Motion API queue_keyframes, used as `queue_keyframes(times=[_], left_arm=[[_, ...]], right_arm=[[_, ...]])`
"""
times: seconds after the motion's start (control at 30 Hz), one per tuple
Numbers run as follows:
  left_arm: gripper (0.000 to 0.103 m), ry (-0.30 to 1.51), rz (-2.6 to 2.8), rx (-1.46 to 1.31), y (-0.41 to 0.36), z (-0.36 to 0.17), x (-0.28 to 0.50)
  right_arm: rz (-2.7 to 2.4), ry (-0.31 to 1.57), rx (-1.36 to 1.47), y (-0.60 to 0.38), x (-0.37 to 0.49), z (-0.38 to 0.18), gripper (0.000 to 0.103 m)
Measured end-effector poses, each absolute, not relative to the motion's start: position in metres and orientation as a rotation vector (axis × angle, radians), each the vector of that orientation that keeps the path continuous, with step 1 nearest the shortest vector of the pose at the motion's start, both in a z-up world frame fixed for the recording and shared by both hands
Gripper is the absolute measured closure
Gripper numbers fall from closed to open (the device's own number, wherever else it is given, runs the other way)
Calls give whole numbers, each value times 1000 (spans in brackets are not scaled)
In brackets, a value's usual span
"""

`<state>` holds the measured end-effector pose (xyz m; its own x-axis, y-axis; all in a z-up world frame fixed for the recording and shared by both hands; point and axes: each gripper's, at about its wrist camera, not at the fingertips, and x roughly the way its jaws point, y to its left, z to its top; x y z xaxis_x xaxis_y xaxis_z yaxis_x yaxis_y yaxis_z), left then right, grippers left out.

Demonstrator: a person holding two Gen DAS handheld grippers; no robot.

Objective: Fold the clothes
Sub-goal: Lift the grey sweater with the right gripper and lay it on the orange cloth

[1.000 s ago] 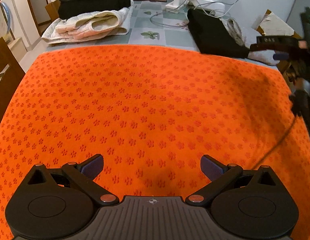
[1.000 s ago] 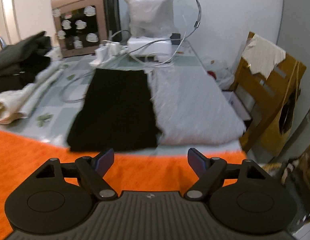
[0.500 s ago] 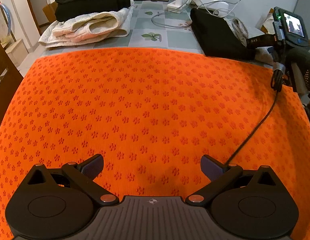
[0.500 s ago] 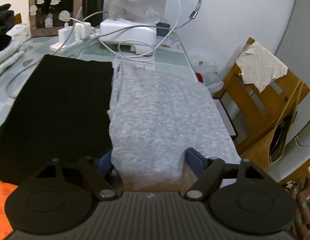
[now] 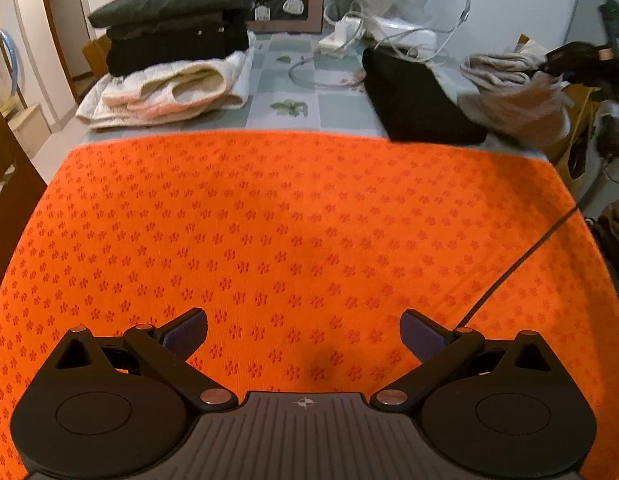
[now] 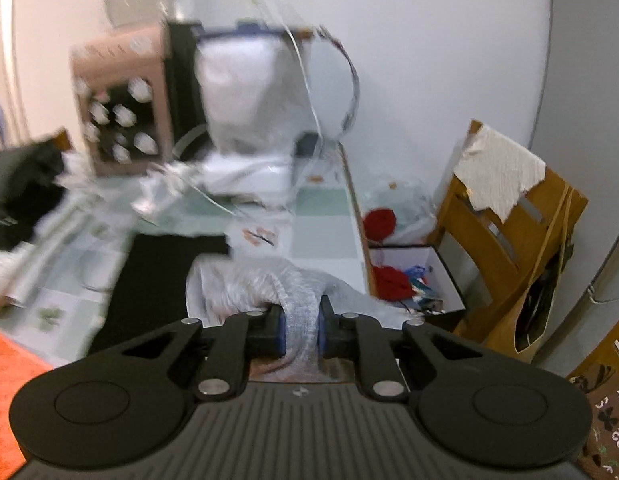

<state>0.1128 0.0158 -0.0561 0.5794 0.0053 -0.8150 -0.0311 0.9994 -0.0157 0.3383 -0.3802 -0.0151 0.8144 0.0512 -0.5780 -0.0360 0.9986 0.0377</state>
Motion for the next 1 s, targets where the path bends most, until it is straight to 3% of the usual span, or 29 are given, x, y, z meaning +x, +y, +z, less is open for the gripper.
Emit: queue_keyframes(times=[0.23,0.47,0.77,1.0], left_arm=[[1,870,-36,-16,9,-34,89],[1,772,-128,-14,5,-7,48],[1,749,-115,27,18,0,-9],[2,755,-88,-2,34,1,-35]], right_arm=[[244,577,105,-360,240,57,87],[495,614,151,-314,149,90,87],[626,756,107,-246,75,52,87],[605,742,31,-236,49,56,87]])
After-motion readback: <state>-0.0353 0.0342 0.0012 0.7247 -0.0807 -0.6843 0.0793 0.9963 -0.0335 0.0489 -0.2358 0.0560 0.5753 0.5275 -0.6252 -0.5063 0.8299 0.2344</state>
